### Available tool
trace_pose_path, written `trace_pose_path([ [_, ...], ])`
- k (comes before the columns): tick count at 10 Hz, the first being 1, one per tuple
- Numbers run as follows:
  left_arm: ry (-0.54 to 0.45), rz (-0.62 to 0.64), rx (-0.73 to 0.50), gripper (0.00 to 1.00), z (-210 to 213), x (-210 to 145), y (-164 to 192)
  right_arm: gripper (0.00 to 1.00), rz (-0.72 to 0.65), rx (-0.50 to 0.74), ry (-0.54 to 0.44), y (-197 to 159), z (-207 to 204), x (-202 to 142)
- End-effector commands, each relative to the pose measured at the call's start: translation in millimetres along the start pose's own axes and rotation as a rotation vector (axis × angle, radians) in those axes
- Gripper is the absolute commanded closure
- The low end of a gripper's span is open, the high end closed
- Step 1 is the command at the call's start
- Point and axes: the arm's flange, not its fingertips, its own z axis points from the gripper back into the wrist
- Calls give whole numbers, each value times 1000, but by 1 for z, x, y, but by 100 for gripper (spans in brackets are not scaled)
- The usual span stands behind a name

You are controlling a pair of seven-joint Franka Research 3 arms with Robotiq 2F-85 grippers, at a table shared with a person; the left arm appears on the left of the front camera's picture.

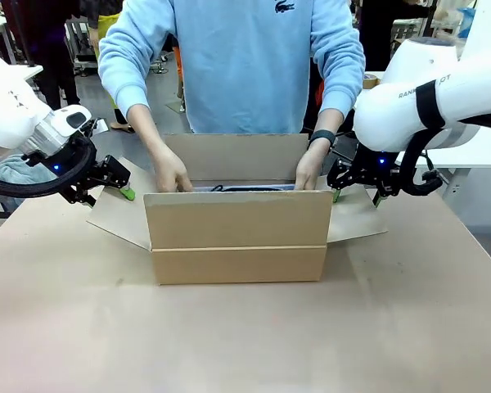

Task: Pack the gift set into the box.
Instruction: Lift both hands away from the flaps of the Package Box.

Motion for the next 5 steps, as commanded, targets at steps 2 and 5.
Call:
trace_pose_path([
  [2,0,6,15,0,1,-3,0,0,-18,-22,-5,3,2,0],
  [5,0,6,15,0,1,-3,0,0,-18,-22,-5,3,2,0],
])
